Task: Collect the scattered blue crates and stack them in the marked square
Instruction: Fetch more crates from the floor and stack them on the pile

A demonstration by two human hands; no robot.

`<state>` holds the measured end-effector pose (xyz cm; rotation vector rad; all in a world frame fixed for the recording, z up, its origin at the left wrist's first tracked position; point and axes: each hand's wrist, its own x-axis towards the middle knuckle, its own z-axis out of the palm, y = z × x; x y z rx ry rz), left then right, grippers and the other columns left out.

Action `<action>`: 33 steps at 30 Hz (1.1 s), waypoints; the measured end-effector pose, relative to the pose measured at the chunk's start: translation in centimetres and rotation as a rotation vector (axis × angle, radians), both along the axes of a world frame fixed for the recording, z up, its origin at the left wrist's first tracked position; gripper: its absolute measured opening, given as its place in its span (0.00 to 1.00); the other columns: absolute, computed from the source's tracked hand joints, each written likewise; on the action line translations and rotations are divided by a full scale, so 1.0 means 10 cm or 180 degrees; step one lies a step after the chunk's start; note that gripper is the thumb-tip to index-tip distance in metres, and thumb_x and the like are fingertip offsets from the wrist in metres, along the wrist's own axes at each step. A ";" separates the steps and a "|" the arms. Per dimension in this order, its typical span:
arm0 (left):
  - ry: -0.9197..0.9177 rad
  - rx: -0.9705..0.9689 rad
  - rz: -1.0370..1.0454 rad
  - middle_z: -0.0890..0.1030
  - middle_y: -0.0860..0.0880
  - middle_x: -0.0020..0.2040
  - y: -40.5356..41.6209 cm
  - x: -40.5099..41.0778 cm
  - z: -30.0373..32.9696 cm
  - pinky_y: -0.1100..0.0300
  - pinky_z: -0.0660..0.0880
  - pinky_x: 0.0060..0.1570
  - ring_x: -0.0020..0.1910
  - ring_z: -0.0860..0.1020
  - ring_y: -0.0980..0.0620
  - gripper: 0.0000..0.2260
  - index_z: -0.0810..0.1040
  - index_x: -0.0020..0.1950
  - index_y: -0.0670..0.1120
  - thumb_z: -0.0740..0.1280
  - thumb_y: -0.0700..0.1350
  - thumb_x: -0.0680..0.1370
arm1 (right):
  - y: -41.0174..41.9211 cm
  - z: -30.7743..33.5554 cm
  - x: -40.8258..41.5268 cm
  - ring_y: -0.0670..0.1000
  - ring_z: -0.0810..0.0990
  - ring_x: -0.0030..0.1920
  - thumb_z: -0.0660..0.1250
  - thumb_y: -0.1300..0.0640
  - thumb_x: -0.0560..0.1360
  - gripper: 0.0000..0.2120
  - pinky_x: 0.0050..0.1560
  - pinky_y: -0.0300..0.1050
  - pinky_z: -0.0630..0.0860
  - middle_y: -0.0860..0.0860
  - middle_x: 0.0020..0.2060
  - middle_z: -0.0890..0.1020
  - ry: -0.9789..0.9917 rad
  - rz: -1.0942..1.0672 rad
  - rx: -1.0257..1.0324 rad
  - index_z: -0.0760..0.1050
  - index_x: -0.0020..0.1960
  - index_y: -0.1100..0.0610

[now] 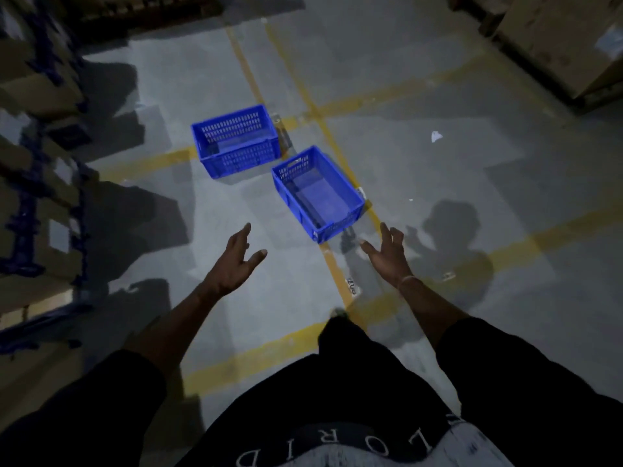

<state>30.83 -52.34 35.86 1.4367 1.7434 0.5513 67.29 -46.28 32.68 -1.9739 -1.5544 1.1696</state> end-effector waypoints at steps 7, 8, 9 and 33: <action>0.0054 -0.0029 -0.0295 0.56 0.50 0.80 1.60 -0.42 -0.11 0.47 0.71 0.69 0.73 0.69 0.49 0.38 0.51 0.82 0.54 0.66 0.62 0.78 | 1.23 -0.38 -0.37 0.59 0.54 0.77 0.66 0.40 0.76 0.40 0.75 0.54 0.58 0.55 0.78 0.52 0.0037 -0.0271 -0.0058 0.53 0.80 0.52; 0.0077 -0.0025 -0.0328 0.56 0.49 0.81 1.85 -0.47 -0.11 0.47 0.72 0.69 0.73 0.69 0.49 0.38 0.50 0.82 0.54 0.66 0.62 0.78 | 1.41 -0.43 -0.42 0.60 0.56 0.77 0.67 0.41 0.76 0.39 0.75 0.55 0.59 0.57 0.76 0.54 0.0045 -0.0308 -0.0034 0.53 0.80 0.53; 0.0096 -0.0055 -0.0347 0.56 0.49 0.81 2.09 -0.53 -0.09 0.47 0.72 0.69 0.73 0.69 0.49 0.38 0.50 0.82 0.54 0.66 0.62 0.79 | 1.58 -0.47 -0.46 0.61 0.58 0.76 0.68 0.44 0.76 0.39 0.75 0.56 0.59 0.60 0.74 0.57 0.0032 -0.0370 0.0003 0.55 0.79 0.54; 0.0880 -0.0390 -0.3218 0.52 0.45 0.82 6.84 -0.71 -0.54 0.47 0.60 0.75 0.79 0.59 0.44 0.37 0.47 0.82 0.47 0.65 0.55 0.81 | 3.62 -0.88 -1.15 0.62 0.55 0.77 0.72 0.38 0.71 0.42 0.71 0.60 0.65 0.52 0.77 0.47 -0.0102 -0.1919 -0.0314 0.55 0.78 0.41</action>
